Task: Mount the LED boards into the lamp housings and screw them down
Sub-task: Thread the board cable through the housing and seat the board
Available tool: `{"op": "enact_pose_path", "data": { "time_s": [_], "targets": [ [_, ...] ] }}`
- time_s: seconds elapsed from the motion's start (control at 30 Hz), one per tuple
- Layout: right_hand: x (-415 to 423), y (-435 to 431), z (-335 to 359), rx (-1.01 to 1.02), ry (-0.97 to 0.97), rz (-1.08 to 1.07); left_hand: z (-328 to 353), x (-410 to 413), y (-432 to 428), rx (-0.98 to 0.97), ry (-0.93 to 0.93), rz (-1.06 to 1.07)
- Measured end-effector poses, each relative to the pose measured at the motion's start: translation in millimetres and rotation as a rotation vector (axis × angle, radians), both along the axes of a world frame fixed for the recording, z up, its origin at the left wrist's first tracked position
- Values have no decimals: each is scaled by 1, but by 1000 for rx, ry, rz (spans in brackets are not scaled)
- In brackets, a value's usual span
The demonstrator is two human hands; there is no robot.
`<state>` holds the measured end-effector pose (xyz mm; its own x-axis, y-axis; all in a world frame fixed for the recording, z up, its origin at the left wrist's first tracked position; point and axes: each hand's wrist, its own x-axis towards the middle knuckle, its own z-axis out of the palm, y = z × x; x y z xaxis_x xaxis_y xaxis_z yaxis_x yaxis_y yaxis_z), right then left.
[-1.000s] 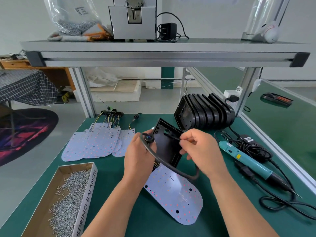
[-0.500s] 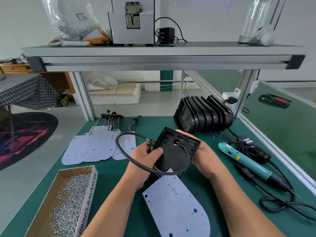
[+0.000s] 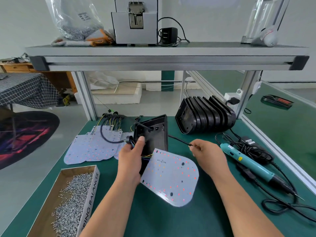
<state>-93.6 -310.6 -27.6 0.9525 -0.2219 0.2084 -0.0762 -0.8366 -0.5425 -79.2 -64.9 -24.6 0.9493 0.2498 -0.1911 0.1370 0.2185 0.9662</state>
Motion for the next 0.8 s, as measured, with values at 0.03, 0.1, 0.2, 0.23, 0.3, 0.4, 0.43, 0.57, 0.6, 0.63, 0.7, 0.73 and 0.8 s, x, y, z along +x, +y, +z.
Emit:
{"op": "enact_pose_path", "data": {
  "time_s": [0.03, 0.1, 0.2, 0.23, 0.3, 0.4, 0.43, 0.57, 0.6, 0.63, 0.7, 0.73, 0.8],
  "targets": [
    [-2, -6, 2, -78, 22, -26, 0, 2, 3, -22, 8, 26],
    [-8, -20, 8, -217, 84, -58, 0, 4, 8, -41, 8, 69],
    [-14, -28, 17, -391, 174, -39, -4, 5, 8, -46, -19, 66],
    [-15, -24, 19, -412, 161, -10, -5, 5, 5, -35, -28, 47],
    [-14, -10, 19, -242, 35, 115, -6, 2, -4, -19, -51, -3],
    [-12, 21, 18, 195, -27, 350, -9, -4, -18, 33, -78, -114],
    [-10, 29, 15, 242, 9, 405, -10, -6, -22, 45, -85, -135],
    [-2, 39, 3, 49, 97, 398, -12, -5, -21, 49, -68, -141],
    [-2, 36, 2, -12, 81, 357, -12, -4, -20, 43, -49, -122],
    [-2, 33, 2, -43, 61, 318, -12, -4, -19, 34, -26, -96],
    [-4, 27, 3, -61, 28, 278, -10, -3, -15, 4, 19, -34],
    [-5, 24, 4, -83, 25, 276, -8, -2, -13, -26, 33, -7],
    [-8, 22, 5, -135, 38, 291, -4, 1, -7, -96, 36, 54]
  ]
}}
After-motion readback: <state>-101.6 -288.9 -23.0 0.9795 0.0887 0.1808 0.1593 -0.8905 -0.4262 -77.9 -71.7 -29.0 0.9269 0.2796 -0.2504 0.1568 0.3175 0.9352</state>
